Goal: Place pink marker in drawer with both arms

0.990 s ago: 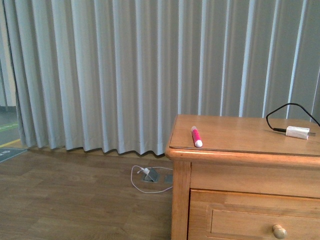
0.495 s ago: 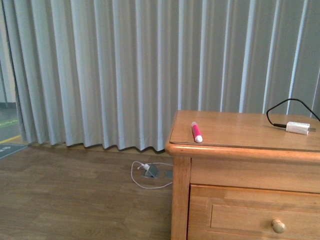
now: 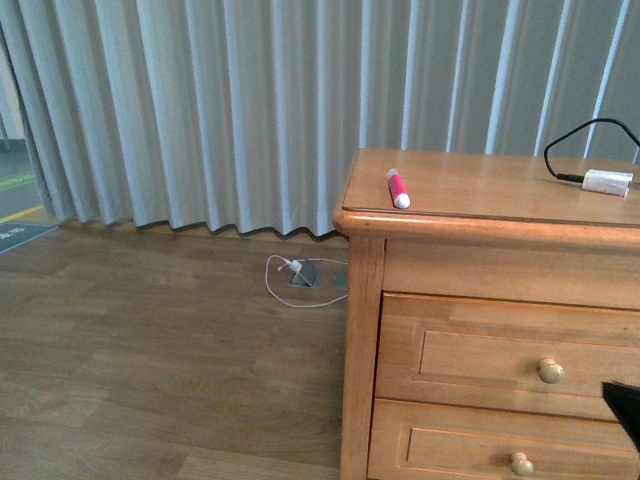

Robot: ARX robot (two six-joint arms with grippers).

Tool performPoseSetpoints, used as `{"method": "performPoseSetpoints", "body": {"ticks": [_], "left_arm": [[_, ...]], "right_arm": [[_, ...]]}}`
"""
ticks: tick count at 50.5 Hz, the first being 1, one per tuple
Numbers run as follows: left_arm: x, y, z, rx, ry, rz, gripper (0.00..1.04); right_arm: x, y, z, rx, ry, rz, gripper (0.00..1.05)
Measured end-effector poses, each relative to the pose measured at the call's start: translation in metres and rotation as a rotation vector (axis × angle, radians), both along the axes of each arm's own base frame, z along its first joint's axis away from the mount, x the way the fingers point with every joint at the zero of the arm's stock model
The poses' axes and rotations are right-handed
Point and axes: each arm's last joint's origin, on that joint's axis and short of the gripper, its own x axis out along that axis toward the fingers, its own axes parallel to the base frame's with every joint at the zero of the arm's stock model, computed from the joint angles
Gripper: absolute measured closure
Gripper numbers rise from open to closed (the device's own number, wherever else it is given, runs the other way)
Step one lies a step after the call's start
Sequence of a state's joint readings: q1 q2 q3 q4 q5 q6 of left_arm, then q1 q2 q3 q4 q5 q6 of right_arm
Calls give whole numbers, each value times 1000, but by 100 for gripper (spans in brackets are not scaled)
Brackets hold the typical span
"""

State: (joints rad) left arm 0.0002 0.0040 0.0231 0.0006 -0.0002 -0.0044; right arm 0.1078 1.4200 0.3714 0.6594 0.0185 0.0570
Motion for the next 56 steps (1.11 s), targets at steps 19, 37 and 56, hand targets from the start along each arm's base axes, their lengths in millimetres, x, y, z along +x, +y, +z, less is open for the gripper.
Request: {"method": "performPoseSetpoints", "body": {"ticks": [19,37,56], "left_arm": [[0,0,0,0,0,0,6],[0,0,0,0,0,0,6],[0,0,0,0,0,0,6]], "right_arm": [[91,14,-40,-46,30,-56,8],[138,5,-72,-61,45,-128,8],[155,-1,-85,-65,37,-155,8]]}}
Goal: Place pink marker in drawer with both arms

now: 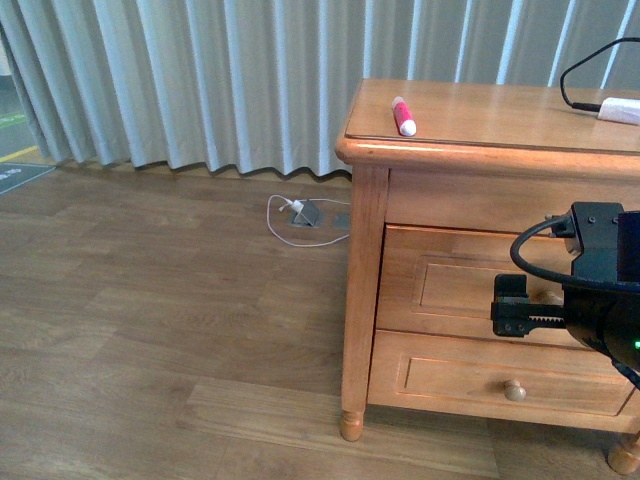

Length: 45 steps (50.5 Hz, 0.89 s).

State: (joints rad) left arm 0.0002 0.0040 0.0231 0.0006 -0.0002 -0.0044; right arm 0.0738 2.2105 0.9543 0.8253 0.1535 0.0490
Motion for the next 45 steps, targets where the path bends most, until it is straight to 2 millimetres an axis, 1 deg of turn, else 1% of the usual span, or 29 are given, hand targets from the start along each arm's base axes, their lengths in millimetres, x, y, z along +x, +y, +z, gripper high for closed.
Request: {"method": "performPoseSetpoints", "body": {"ticks": [10,11,13,19,21,24,29,32,38,45], "left_arm": [[0,0,0,0,0,0,6],[0,0,0,0,0,0,6],[0,0,0,0,0,0,6],[0,0,0,0,0,0,6],[0,0,0,0,0,0,6],[0,0,0,0,0,0,6],[0,0,0,0,0,0,6],[0,0,0,0,0,0,6],[0,0,0,0,0,0,6],[0,0,0,0,0,0,6]], "right_arm": [[3,-5,-4,0,6,-16,8],[3,-7,-6,2,21,-22,21],[4,-8,-6,2,24,-23,28],[4,-8,-7,5,33,-22,44],[4,-8,-7,5,34,-22,51],[4,-8,-7,6,35,-22,58],[4,-8,-7,16,35,-14,74],[4,-7,-7,17,38,-15,80],[-4,-7,-5,33,44,-10,82],[-28,-7,-1,76,76,-7,82]]}}
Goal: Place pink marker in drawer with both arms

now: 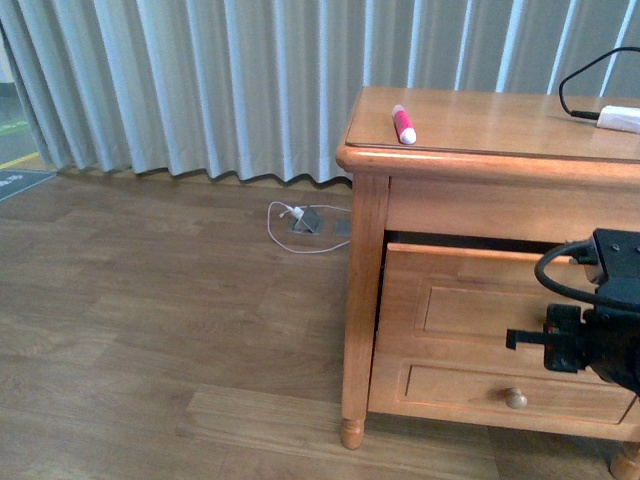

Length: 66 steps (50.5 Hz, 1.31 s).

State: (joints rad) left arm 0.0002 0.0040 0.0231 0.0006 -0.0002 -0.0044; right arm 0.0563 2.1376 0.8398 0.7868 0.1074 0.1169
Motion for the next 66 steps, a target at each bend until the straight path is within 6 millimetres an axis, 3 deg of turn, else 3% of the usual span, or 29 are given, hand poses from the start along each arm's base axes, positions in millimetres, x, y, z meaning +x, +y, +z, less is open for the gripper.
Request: {"method": "performPoseSetpoints", "body": {"ticks": [22,32,40,45,55,66], "left_arm": [[0,0,0,0,0,0,6],[0,0,0,0,0,0,6],[0,0,0,0,0,0,6],[0,0,0,0,0,0,6],[0,0,0,0,0,0,6],[0,0,0,0,0,0,6]], "right_arm": [[-104,-1,10,86,128,57,81],[-140,-2,23,122,124,70,42],[-168,-6,57,184,98,73,7],[-190,-14,88,211,34,70,8],[-226,-21,125,228,-80,81,8],[-239,-21,139,196,-195,66,8]]}}
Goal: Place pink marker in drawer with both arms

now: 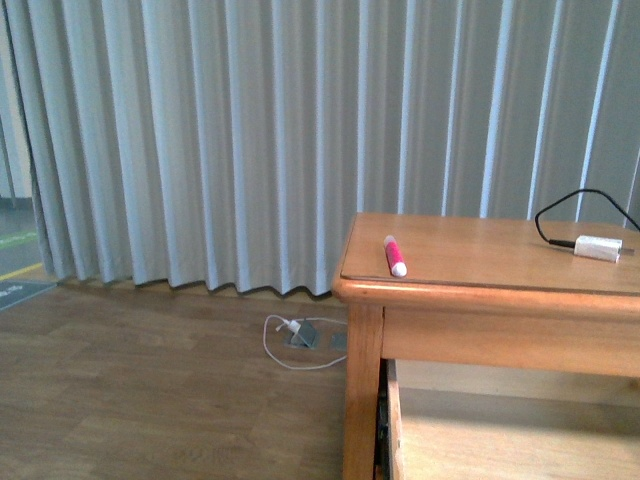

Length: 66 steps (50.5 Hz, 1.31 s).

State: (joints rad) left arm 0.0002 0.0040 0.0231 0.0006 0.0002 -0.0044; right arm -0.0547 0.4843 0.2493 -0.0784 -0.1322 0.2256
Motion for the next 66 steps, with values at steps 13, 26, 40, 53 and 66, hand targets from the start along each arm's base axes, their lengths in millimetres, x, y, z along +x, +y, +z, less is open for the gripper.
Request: {"method": "performPoseSetpoints", "body": {"ticks": [13,26,40,53,66], "left_arm": [[0,0,0,0,0,0,6],[0,0,0,0,0,0,6],[0,0,0,0,0,0,6],[4,0,6,-10,-37,181,6],[39,-11,69,58,23,34,6]], "right_arm": [[-1,0,0,-1,-6,0,8],[-1,0,0,-1,-6,0,8],[-1,0,0,-1,-6,0,8],[-1,0,0,-1,-6,0,8],[-1,0,0,-1,-6,0,8]]}}
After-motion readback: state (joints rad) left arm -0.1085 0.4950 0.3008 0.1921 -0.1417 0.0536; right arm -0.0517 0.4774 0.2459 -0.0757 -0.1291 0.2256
